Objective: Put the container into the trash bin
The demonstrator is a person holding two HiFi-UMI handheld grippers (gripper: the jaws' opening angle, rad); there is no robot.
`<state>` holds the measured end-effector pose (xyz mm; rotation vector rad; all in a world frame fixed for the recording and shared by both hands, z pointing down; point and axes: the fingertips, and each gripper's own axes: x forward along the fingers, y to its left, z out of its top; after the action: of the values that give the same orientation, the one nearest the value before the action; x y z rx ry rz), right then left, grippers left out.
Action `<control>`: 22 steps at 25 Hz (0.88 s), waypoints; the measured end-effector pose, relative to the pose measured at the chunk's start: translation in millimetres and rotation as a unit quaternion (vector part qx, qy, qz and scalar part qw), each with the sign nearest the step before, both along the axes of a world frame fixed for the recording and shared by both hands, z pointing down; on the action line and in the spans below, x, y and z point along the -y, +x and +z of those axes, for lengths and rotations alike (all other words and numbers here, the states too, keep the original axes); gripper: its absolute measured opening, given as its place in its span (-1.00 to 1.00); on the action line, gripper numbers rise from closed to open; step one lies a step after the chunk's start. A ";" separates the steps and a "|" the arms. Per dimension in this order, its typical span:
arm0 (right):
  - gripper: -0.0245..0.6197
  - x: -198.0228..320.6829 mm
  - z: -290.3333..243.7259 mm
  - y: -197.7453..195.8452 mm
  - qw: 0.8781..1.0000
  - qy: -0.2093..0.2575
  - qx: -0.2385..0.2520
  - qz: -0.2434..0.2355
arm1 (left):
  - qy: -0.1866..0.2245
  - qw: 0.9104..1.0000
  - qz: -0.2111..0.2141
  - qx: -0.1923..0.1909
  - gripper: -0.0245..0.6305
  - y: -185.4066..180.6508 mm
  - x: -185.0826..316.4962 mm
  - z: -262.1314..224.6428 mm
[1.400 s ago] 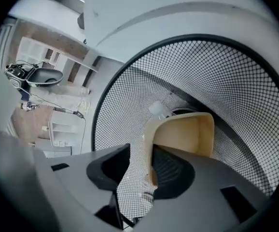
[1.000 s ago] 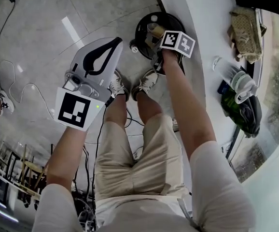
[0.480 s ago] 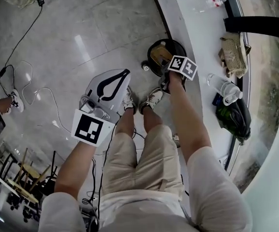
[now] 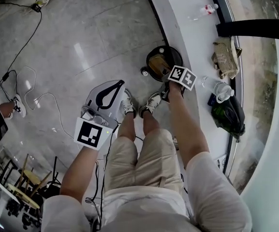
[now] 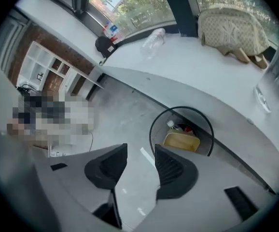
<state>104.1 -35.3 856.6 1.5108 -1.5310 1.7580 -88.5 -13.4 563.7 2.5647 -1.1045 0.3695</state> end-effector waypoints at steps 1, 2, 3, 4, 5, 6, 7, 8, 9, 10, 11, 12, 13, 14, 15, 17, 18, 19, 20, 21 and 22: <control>-0.38 2.3 -14.0 0.7 1.000 0.011 0.000 0.001 | 0.006 1.000 -0.002 -0.004 -0.87 0.9 2.2 -10.4; -0.42 4.7 -28.3 1.4 1.000 0.021 0.002 0.003 | 0.011 1.000 -0.003 -0.007 -0.87 1.6 4.4 -21.4; -0.44 6.8 -42.4 2.4 1.000 0.029 0.004 0.007 | 0.016 1.000 -0.004 -0.010 -0.87 2.3 6.7 -32.5; -0.46 8.7 -55.7 3.7 0.999 0.036 0.006 0.012 | 0.021 1.000 -0.005 -0.012 -0.87 2.7 9.2 -43.5; -0.50 9.7 -68.0 4.9 0.999 0.041 0.007 0.018 | 0.027 0.999 -0.007 -0.015 -0.87 2.6 11.8 -54.0; -0.55 9.8 -79.5 5.4 0.999 0.046 0.009 0.023 | 0.031 0.999 -0.009 -0.018 -0.87 1.8 14.1 -63.3; -0.63 10.2 -90.6 4.9 0.998 0.051 0.010 0.026 | 0.034 0.999 -0.013 -0.020 -0.87 0.2 16.3 -71.0; -0.72 12.3 -102.4 3.9 0.998 0.059 0.011 0.027 | 0.036 0.999 -0.016 -0.020 -0.87 -1.8 19.1 -77.3; -0.85 16.8 -115.8 2.8 0.997 0.071 0.016 0.030 | 0.039 0.999 -0.018 -0.019 -0.87 -3.4 22.2 -82.4; -0.91 22.3 -130.8 2.1 0.995 0.087 0.025 0.034 | 0.042 0.999 -0.018 -0.017 -0.87 -4.0 24.5 -86.8; -0.92 26.7 -147.1 2.1 0.993 0.103 0.035 0.037 | 0.045 0.999 -0.016 -0.014 -0.87 -3.8 24.8 -90.8; -0.92 28.1 -163.6 2.7 0.991 0.118 0.044 0.036 | 0.046 0.999 -0.013 -0.012 -0.87 -3.0 22.4 -95.3; -0.92 26.3 -179.5 3.9 0.990 0.129 0.048 0.029 | 0.047 0.999 -0.009 -0.009 -0.87 -2.2 17.7 -100.7; -0.92 22.6 -194.3 5.6 0.989 0.137 0.048 0.018 | 0.047 0.999 -0.006 -0.006 -0.87 -1.5 12.1 -107.5; -0.92 18.9 -208.0 7.8 0.989 0.144 0.046 0.008 | 0.046 0.999 -0.004 -0.003 -0.87 -1.0 7.1 -115.3; -0.92 18.1 -233.8 13.8 0.987 0.157 0.041 -0.005 | 0.049 0.999 -0.006 -0.001 -0.87 -0.5 2.7 -133.0; -0.92 21.3 -246.7 17.3 0.985 0.167 0.038 -0.008 | 0.055 0.998 -0.008 0.000 -0.87 -0.3 3.7 -142.3; -0.92 25.8 -259.5 20.9 0.983 0.177 0.036 -0.009 | 0.062 0.998 -0.011 0.000 -0.87 0.1 5.9 -151.9; -0.92 29.8 -271.7 24.7 0.982 0.188 0.032 -0.010 | 0.070 0.998 -0.012 0.000 -0.87 0.8 8.0 -161.2; -0.92 32.3 -282.9 28.7 0.980 0.197 0.028 -0.011 | 0.077 0.997 -0.012 0.001 -0.87 2.1 9.0 -170.2; -0.92 33.1 -293.0 32.8 0.979 0.204 0.024 -0.012 | 0.085 0.996 -0.012 0.001 -0.87 4.1 8.9 -178.9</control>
<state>136.9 -68.4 563.7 1.6297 -2.0196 1.5388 -84.4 -22.3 384.8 2.6945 -1.2152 0.2847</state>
